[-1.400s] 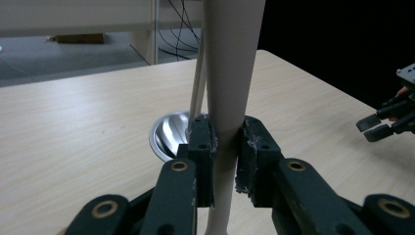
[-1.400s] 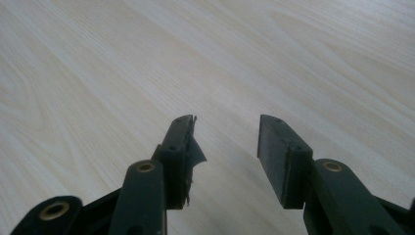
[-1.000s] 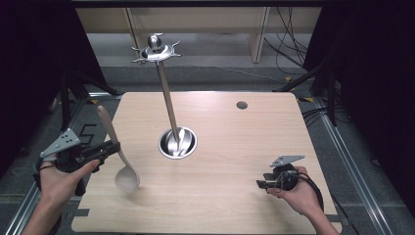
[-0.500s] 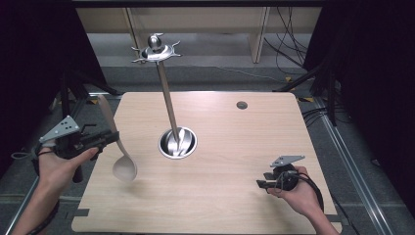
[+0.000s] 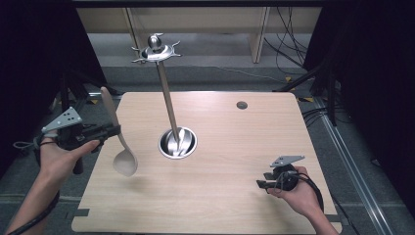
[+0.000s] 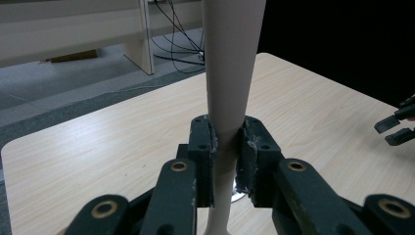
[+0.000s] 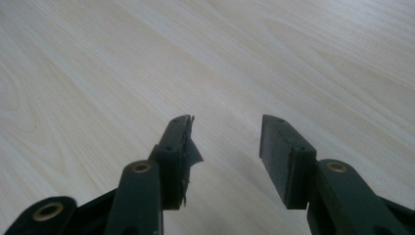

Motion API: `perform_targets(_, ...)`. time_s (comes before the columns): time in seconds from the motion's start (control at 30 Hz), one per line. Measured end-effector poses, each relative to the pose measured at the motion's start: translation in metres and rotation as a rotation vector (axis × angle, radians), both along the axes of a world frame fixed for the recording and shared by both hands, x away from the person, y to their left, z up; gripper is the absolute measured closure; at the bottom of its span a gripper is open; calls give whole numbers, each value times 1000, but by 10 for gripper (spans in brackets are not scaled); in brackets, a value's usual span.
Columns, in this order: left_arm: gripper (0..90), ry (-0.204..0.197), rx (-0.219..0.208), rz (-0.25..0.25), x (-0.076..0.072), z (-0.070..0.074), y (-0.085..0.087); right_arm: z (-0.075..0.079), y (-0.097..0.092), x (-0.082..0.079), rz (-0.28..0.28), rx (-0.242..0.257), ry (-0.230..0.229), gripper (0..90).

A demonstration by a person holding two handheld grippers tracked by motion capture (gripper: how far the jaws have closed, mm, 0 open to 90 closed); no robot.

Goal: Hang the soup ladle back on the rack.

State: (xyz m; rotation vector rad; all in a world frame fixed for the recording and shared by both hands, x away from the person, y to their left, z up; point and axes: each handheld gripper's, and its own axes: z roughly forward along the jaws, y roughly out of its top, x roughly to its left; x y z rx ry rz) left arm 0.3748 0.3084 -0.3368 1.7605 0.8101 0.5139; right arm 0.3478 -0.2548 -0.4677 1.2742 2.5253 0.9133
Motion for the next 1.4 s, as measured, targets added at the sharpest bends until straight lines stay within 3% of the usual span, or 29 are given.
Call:
perform_targets(0.17,757,7,2,-2,3,3,1,-1,0,0,-4,7,-14,556)
perform_targets(0.2,757,-2,-26,-34,5,3,3,-2,0,0,-3,6,-15,556)
perform_targets(0.37,757,-4,-30,-59,8,5,5,0,0,0,2,1,-2,556)
perform_targets(0.57,757,-13,-7,-76,13,9,5,1,0,0,-6,4,10,555)
perform_targets(0.83,756,-15,-3,-104,20,14,4,-1,0,0,-3,3,-15,555)
perform_targets(1.0,756,-19,24,-117,25,20,4,0,0,0,-12,16,-3,555)
perform_targets(1.03,756,-16,25,-118,25,21,4,-1,0,0,-4,6,-17,555)
perform_targets(1.2,756,-18,42,-133,28,25,3,0,0,1,1,-3,-4,555)
perform_targets(1.23,756,-17,43,-134,29,25,3,-2,1,1,-6,2,-21,555)
perform_targets(1.4,756,-10,43,-141,33,27,3,0,1,0,-9,13,-10,555)
